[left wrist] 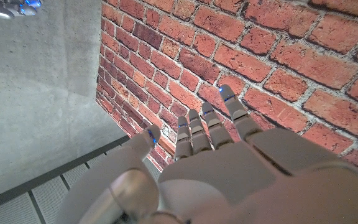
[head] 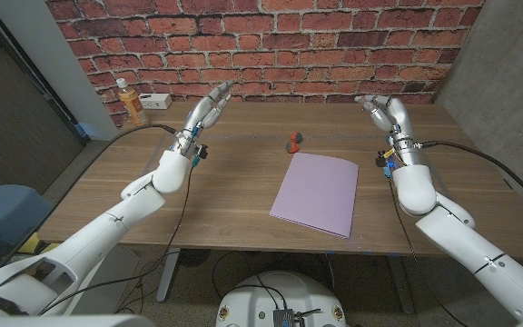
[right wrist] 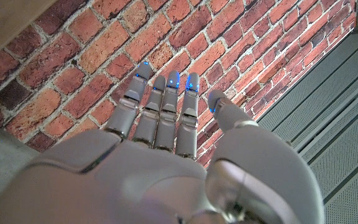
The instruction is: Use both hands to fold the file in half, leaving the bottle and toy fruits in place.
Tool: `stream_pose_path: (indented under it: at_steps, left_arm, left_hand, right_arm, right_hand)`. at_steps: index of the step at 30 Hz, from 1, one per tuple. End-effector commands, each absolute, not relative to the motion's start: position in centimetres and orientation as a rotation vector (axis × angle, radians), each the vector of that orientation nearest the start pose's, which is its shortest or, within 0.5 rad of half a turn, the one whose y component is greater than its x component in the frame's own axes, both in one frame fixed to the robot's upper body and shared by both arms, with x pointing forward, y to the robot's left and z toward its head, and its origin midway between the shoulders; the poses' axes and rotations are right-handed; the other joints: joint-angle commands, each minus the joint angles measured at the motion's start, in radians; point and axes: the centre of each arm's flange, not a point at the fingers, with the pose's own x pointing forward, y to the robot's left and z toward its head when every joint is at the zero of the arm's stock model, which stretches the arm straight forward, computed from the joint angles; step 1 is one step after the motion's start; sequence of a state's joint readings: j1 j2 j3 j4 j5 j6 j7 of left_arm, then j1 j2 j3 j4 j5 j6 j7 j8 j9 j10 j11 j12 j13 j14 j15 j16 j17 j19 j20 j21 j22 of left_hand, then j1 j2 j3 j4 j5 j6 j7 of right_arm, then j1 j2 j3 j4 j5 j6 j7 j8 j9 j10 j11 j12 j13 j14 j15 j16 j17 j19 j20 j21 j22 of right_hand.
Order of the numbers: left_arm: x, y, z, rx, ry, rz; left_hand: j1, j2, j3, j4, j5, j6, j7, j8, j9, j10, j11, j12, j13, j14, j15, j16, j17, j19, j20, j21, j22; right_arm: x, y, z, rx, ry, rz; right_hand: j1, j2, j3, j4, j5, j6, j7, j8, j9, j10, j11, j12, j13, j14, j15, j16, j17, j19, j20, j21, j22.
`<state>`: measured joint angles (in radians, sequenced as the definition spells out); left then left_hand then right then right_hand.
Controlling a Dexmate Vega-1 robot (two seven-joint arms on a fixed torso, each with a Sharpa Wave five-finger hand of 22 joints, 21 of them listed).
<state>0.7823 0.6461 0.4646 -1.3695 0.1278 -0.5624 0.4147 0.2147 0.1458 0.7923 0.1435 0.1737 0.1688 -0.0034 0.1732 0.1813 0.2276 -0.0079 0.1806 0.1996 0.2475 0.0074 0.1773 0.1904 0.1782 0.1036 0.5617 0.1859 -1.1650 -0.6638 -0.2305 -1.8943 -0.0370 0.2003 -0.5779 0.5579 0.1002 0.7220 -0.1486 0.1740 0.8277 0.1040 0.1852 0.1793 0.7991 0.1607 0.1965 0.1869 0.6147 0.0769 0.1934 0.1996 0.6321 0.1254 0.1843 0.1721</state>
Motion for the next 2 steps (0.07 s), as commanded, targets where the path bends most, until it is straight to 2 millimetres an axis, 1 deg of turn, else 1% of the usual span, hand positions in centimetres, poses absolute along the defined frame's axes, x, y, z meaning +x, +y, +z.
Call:
stream_pose_path:
  at_steps: [1,2]
  left_arm:
    - [62.65,30.00,2.20,0.526,-0.954,0.007]
    - [62.86,30.10,2.10,0.521,-0.944,0.004]
  left_hand:
    - [-0.009,-0.003,-0.007,0.001,0.002,-0.018,0.006,-0.004,0.000,-0.015,-0.001,-0.001,0.001,-0.011,0.006,-0.001,-0.003,-0.005,0.003,-0.001,0.003]
    - [-0.010,-0.002,-0.007,0.002,0.002,-0.023,0.008,-0.005,0.000,-0.017,0.001,-0.001,0.000,-0.013,0.006,-0.001,-0.003,-0.005,0.004,-0.002,0.003]
  right_arm:
    - [50.61,-24.72,2.04,-0.390,-1.105,-0.268]
    - [50.63,-24.03,2.35,-0.390,-1.121,-0.249]
  right_hand:
    - [-0.004,0.022,0.018,0.001,0.007,0.010,-0.003,0.004,0.002,0.013,-0.001,0.008,0.003,0.027,-0.006,0.012,0.001,0.038,-0.006,0.019,0.004]
    - [-0.005,0.022,0.019,0.000,0.007,0.013,-0.003,0.004,0.002,0.014,-0.004,0.008,0.002,0.030,-0.007,0.013,0.001,0.042,-0.008,0.021,0.004]
